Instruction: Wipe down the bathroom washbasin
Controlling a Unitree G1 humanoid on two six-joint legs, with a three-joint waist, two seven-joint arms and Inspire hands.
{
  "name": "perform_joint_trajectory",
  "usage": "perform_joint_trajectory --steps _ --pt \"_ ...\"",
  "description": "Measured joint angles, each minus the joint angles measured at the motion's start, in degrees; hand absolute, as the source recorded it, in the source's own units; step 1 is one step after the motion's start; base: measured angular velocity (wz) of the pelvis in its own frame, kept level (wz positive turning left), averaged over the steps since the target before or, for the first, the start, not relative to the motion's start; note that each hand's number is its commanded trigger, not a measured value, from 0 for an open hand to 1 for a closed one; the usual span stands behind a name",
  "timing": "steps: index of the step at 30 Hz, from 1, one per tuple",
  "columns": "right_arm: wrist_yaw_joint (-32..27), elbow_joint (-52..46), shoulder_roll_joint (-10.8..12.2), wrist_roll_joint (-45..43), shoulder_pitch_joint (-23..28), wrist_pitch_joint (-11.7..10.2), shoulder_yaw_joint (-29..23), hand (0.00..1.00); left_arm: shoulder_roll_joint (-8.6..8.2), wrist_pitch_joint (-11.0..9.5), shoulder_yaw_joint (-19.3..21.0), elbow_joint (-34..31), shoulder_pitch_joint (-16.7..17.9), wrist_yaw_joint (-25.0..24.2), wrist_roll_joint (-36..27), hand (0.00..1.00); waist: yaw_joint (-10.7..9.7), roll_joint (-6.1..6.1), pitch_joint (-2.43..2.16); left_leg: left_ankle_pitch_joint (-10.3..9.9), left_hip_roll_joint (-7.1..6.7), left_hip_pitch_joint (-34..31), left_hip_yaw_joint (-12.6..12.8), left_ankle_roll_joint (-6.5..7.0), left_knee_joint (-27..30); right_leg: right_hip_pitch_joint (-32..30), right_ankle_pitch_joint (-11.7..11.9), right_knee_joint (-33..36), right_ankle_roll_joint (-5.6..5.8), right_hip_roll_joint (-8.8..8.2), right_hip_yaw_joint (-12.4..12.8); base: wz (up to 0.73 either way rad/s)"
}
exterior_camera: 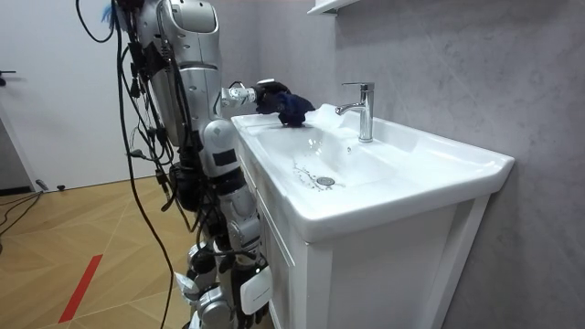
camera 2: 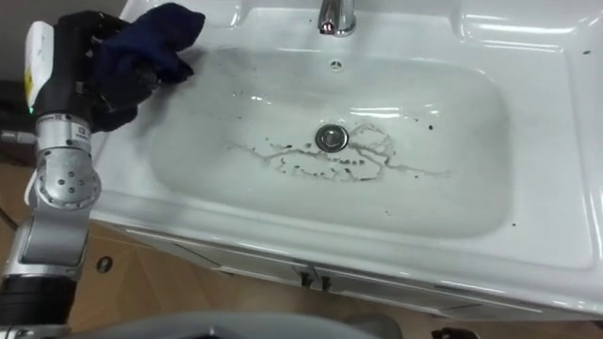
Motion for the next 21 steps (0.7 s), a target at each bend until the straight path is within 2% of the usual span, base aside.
perform_joint_trajectory --steps 14,21 --pt "-0.48 1.52 0.41 0.09 -0.29 -0.64 1.61 0.00 0.08 0.20 -3.76 0.01 0.03 -0.10 -0.03 1.00 -0.33 -0.73 -0.22 0.01 -0.07 -0.53 0.17 0.02 1.02 0.14 0.05 0.00 -0.09 -0.07 -0.21 0.00" --pt "0.10 1.17 0.43 0.09 -0.25 -0.48 1.62 0.00 0.10 1.81 -7.53 2.51 0.06 -2.51 0.14 1.00 -1.34 -1.18 -0.15 0.00 0.00 -0.47 0.61 0.02 0.98 -0.01 0.06 -0.04 -0.09 -0.07 0.08 -0.01"
